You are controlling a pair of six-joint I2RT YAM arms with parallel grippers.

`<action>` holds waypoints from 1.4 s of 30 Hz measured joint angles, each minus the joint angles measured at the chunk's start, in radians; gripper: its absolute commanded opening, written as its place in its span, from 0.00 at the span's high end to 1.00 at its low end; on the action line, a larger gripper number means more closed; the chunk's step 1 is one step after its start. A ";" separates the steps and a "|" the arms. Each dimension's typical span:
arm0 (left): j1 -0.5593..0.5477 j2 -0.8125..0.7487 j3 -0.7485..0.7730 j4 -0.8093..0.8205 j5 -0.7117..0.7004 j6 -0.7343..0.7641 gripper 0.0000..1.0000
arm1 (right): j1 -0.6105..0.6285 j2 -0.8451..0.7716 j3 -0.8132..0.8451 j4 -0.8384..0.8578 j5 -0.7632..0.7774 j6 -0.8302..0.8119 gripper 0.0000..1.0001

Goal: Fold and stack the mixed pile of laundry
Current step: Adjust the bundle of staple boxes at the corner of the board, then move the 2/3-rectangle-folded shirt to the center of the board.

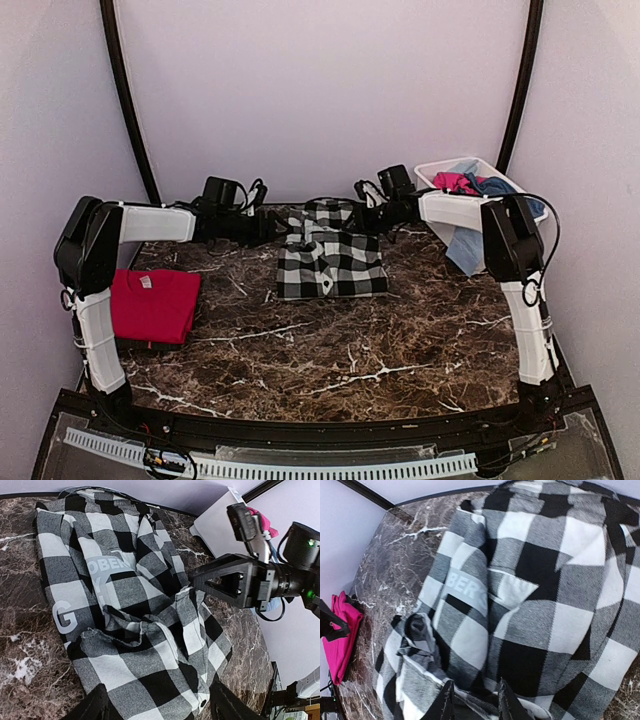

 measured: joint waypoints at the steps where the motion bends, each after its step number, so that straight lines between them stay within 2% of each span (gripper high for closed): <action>1: -0.003 0.000 -0.003 0.009 0.005 0.000 0.33 | -0.007 0.011 0.002 -0.002 0.000 -0.004 0.73; 8: -0.059 0.048 -0.014 0.094 0.057 -0.011 0.47 | -0.019 -0.011 -0.110 -0.014 0.006 -0.016 0.70; 12: -0.090 0.150 0.019 0.121 0.082 -0.025 0.52 | -0.018 -0.121 -0.223 -0.006 0.025 -0.013 0.54; 13: -0.096 0.182 0.036 0.124 0.086 -0.027 0.52 | -0.017 -0.154 -0.244 0.002 0.029 -0.013 0.54; 19: -0.103 0.324 0.176 0.090 0.093 -0.024 0.57 | -0.008 -0.266 -0.291 0.087 0.026 -0.008 0.65; 23: -0.103 0.396 0.290 0.041 0.086 -0.010 0.59 | 0.010 -0.232 -0.289 0.117 0.009 -0.010 0.69; 27: -0.103 0.407 0.301 0.019 0.081 -0.006 0.59 | 0.019 -0.133 -0.280 0.117 -0.010 -0.013 0.69; 33: -0.105 0.360 0.212 0.048 0.065 -0.006 0.61 | 0.021 -0.087 -0.344 0.133 -0.011 -0.014 0.70; 42: -0.172 0.179 -0.062 0.080 0.013 -0.007 0.67 | 0.083 -0.264 -0.644 0.238 0.009 0.015 0.69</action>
